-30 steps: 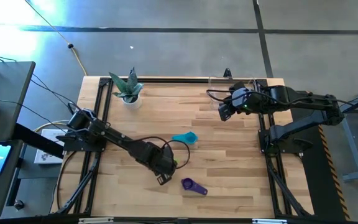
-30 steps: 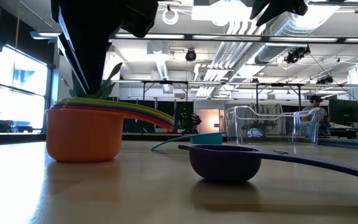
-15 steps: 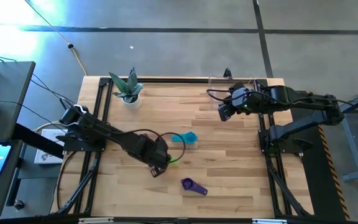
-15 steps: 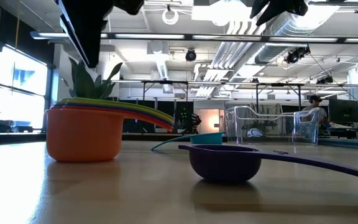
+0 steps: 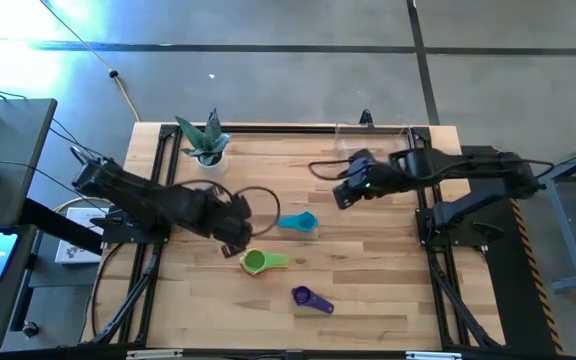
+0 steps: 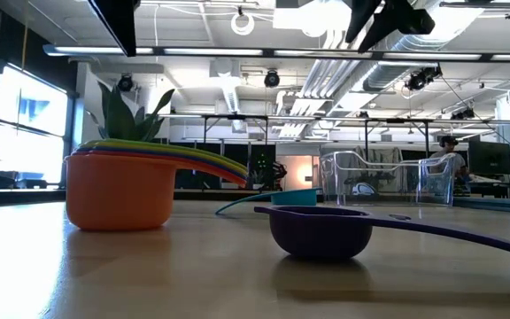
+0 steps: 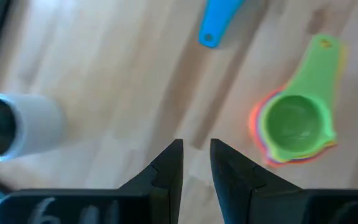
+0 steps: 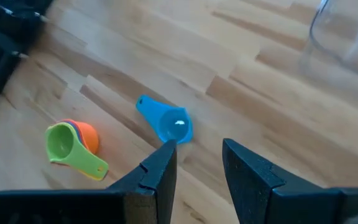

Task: Nest measuring cups in basket
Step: Stack the green measuring cup into the yellow measuring cup, then stack the blue measuring cup into the green measuring cup

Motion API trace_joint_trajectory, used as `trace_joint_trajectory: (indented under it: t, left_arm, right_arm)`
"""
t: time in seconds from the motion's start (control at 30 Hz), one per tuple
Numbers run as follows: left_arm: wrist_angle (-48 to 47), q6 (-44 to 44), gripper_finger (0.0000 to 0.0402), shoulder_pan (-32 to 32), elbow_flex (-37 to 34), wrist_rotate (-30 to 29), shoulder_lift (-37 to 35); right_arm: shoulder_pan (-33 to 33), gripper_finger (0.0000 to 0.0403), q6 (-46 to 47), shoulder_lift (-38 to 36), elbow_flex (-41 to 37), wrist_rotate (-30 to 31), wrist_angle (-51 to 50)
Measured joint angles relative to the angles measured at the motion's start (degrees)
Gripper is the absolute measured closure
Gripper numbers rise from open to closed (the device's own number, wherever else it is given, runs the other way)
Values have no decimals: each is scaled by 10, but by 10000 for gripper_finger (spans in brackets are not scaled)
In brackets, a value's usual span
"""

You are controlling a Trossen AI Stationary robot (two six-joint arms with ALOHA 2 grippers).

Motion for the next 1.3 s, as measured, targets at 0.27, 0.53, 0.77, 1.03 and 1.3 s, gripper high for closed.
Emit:
trace_joint_trajectory:
  t: [0.27,0.53,0.77,1.03,1.3]
  left_arm:
    - [-67,50,332,27,0,-25,-80]
    - [-66,130,332,35,-1,-27,-157]
    - [-67,182,332,34,-18,-27,-197]
    - [-70,222,332,34,-18,-26,-213]
    - [-70,235,332,34,-18,-25,-219]
  right_arm:
    - [28,281,111,67,0,-1,12]
    - [54,281,218,130,0,-16,69]
    - [64,281,280,189,0,-77,138]
    - [81,281,394,239,0,-26,163]
    - [102,281,483,276,0,22,164]
